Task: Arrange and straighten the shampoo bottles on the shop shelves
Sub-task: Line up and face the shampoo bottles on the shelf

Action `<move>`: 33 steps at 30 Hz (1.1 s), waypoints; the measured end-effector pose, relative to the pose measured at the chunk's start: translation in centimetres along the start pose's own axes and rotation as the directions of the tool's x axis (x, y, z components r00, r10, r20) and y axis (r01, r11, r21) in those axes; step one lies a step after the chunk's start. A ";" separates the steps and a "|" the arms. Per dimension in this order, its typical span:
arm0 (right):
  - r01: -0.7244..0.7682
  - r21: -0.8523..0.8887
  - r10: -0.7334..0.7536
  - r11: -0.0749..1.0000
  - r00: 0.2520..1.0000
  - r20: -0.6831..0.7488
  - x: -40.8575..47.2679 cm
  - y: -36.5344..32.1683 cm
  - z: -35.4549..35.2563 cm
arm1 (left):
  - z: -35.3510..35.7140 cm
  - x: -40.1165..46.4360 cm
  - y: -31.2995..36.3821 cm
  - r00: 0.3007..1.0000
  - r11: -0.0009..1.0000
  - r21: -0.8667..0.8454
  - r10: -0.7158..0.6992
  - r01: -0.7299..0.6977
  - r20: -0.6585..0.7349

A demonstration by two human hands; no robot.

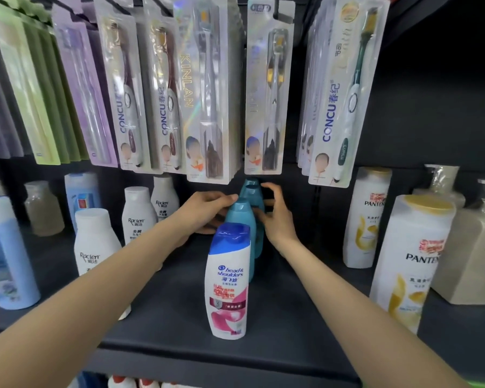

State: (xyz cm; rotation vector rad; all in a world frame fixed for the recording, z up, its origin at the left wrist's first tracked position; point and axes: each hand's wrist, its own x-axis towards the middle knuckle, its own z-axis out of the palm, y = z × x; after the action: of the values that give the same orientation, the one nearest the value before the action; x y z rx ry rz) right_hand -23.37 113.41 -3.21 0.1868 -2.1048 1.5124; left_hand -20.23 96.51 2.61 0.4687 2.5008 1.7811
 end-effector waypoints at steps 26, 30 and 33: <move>-0.139 -0.091 0.130 0.986 0.986 -0.100 6.3 1.0 0.1 | 0.3 -0.2 0.1 0.999 0.998 -0.036 -0.047 0.046 -0.013; -0.155 -0.060 0.141 0.986 0.970 -0.198 5.2 1.0 -1.0 | 0.4 -0.2 0.0 0.999 0.998 -0.038 -0.045 0.044 -0.013; -0.148 -0.068 0.126 0.987 0.957 -0.262 4.0 0.6 -1.6 | 0.6 -0.3 -0.1 0.999 0.997 -0.062 -0.044 0.043 -0.021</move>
State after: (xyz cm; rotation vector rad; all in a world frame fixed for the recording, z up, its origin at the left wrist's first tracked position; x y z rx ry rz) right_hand -26.53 115.83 -1.39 -0.1830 -2.0024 1.4321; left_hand -19.90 96.95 2.25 0.3905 2.4427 1.8506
